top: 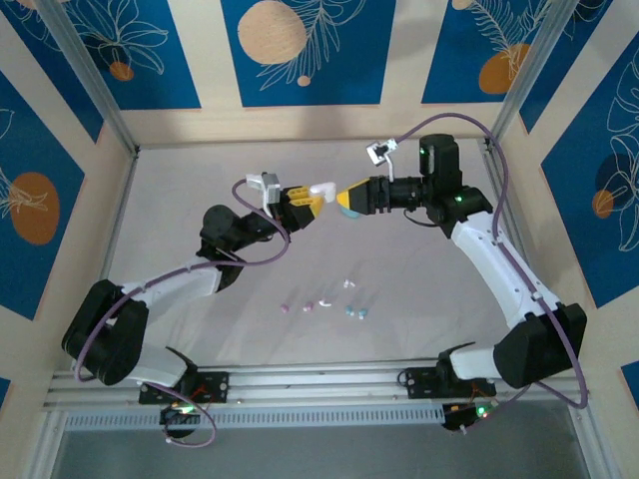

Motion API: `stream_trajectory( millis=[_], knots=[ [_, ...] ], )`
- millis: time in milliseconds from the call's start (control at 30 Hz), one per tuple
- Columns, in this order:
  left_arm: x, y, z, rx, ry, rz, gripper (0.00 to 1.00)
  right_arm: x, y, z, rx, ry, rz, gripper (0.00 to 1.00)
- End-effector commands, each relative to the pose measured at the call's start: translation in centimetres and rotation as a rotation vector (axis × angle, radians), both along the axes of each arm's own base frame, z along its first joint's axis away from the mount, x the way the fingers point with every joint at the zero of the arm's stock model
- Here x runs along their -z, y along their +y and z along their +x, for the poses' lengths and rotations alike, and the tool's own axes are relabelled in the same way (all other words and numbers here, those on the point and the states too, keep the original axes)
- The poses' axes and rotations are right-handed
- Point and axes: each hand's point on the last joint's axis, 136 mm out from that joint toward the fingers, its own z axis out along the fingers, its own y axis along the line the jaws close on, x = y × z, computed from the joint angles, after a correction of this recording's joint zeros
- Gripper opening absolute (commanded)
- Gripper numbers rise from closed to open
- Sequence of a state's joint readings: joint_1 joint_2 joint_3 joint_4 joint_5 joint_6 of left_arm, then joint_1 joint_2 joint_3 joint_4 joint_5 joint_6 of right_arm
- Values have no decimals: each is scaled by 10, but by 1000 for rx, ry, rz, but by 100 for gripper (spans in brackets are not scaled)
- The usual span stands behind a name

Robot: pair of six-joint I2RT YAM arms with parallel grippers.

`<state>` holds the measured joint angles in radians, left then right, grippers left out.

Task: Insert wireless bluetooth earbuds into charging case

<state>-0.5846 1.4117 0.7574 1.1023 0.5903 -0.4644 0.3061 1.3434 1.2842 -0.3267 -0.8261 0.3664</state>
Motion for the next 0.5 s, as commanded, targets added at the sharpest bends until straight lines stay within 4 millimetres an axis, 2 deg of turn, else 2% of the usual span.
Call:
stream_trajectory(
  millis=[0, 200, 467],
  knots=[
    [-24, -1, -8, 37, -66, -36, 0, -8, 5, 4, -2, -2, 0, 64],
    [-27, -3, -12, 57, -70, -40, 0, 1, 7, 21, 38, 11, -29, 61],
    [-29, -5, -18, 92, -83, -30, 0, 1, 4, 40, 103, 24, -29, 60]
  ],
)
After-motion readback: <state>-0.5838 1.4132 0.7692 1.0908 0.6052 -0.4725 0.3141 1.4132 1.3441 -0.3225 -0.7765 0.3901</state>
